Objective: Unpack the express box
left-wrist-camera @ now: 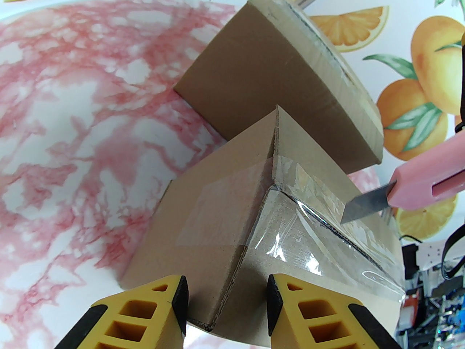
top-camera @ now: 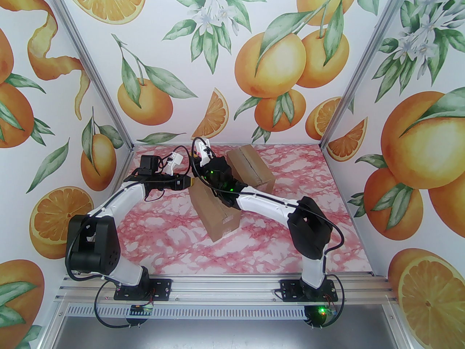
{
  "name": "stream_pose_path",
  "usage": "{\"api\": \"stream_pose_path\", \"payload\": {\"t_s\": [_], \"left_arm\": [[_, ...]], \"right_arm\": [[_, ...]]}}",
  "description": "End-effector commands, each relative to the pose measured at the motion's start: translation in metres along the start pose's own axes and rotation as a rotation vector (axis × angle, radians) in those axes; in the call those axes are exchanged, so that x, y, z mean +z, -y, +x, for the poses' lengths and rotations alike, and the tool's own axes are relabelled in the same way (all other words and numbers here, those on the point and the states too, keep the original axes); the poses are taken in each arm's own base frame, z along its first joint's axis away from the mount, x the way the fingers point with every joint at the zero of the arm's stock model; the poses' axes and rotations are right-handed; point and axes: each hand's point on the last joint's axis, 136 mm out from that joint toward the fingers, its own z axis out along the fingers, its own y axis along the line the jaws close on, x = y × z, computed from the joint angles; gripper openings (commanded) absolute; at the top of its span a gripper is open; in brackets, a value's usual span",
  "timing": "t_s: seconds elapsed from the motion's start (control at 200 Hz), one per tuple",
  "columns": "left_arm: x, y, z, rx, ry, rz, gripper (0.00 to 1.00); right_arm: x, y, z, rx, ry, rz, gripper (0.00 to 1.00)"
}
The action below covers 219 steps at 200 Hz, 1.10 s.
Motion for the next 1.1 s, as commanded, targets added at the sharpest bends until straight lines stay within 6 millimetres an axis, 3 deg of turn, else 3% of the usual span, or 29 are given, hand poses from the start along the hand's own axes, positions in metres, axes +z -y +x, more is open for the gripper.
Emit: {"api": "stream_pose_path", "payload": {"t_s": [0.0, 0.435, 1.091], "left_arm": [[0.004, -0.003, 0.006, -0.007, -0.027, 0.005, 0.4], [0.0, 0.002, -0.009, -0.014, 0.028, 0.024, 0.42], [0.004, -0.005, 0.009, -0.042, -0.002, 0.01, 0.39]], "right_arm": [[0.002, 0.0, -0.004, -0.016, 0.06, 0.019, 0.0], [-0.009, 0.004, 0.0, -0.023, 0.079, 0.011, 0.0], [-0.006, 0.014, 0.008, -0.067, 0.097, 0.034, 0.0]]}}
